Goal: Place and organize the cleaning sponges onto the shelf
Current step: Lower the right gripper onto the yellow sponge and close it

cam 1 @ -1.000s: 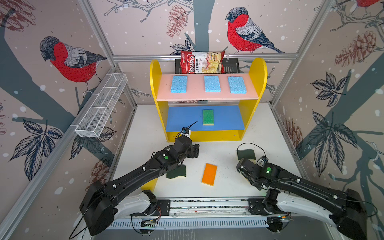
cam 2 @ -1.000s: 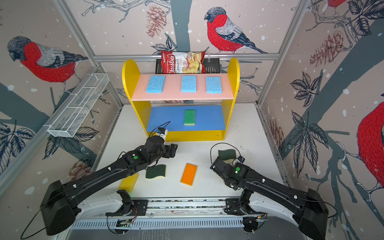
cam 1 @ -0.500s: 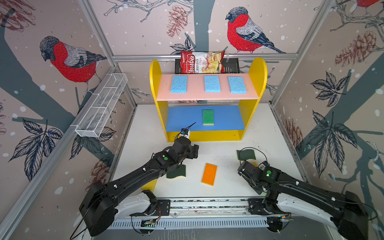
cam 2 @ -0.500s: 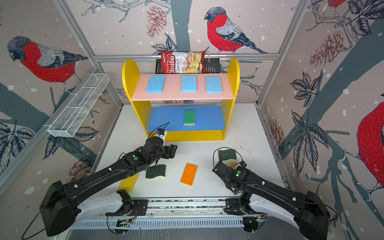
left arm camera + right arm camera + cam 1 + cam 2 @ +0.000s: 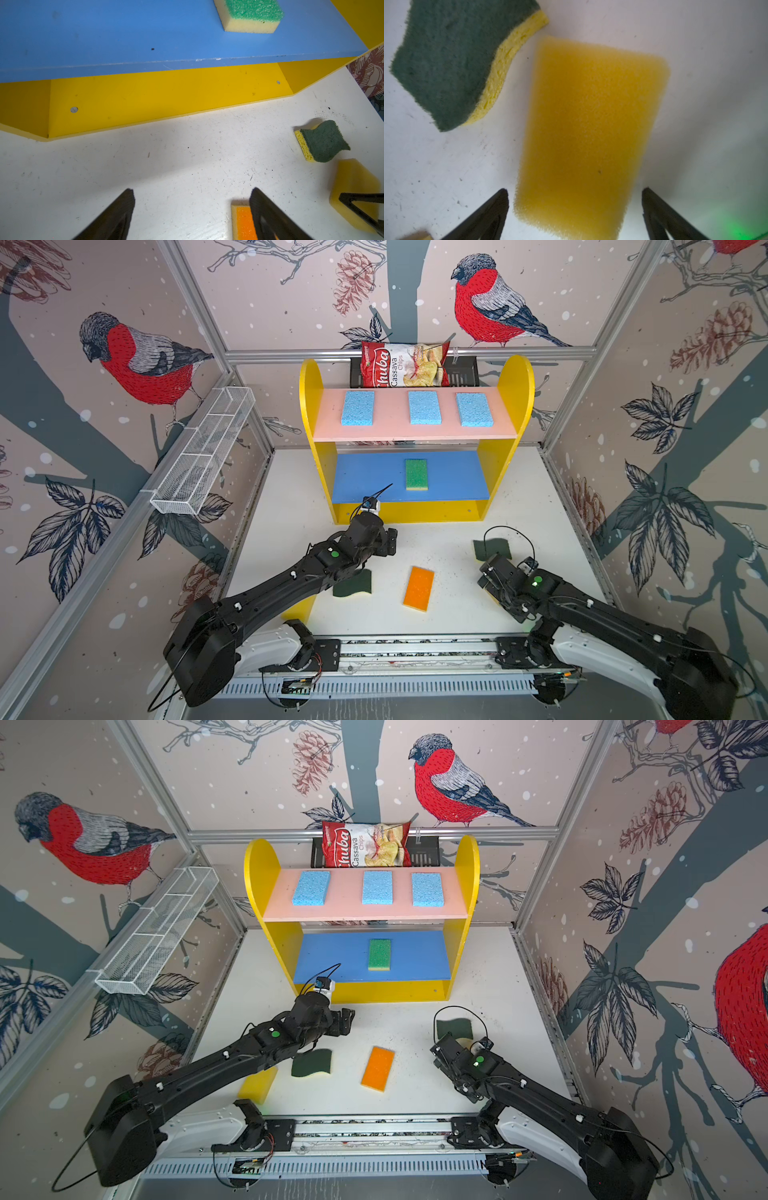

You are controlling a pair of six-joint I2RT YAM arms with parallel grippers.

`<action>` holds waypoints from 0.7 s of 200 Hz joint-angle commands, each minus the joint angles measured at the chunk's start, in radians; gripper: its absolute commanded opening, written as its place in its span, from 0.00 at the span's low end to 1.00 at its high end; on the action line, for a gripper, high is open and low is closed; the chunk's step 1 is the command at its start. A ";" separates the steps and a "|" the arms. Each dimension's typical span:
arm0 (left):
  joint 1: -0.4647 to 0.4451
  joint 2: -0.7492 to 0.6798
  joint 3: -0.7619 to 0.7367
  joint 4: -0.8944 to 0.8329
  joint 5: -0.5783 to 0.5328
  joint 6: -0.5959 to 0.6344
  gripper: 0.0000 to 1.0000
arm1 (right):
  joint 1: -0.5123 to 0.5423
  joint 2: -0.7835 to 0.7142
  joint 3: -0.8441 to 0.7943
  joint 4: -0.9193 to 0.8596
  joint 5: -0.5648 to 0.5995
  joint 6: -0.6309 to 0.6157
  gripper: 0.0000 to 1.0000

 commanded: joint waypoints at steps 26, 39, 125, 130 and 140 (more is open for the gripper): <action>0.002 0.007 0.002 0.017 -0.019 -0.035 0.87 | -0.002 0.047 0.025 -0.044 0.011 -0.004 0.97; 0.003 0.005 -0.005 0.017 -0.026 -0.037 0.87 | -0.003 0.056 0.030 -0.043 0.018 -0.012 0.96; 0.013 -0.006 -0.043 0.029 -0.022 -0.055 0.87 | -0.041 0.103 0.031 -0.015 0.023 -0.038 0.94; 0.013 -0.007 -0.045 0.031 -0.021 -0.056 0.87 | -0.045 0.109 0.030 -0.015 0.019 -0.039 0.94; 0.013 -0.007 -0.047 0.035 -0.018 -0.060 0.87 | -0.050 0.122 0.031 -0.017 0.014 -0.045 0.94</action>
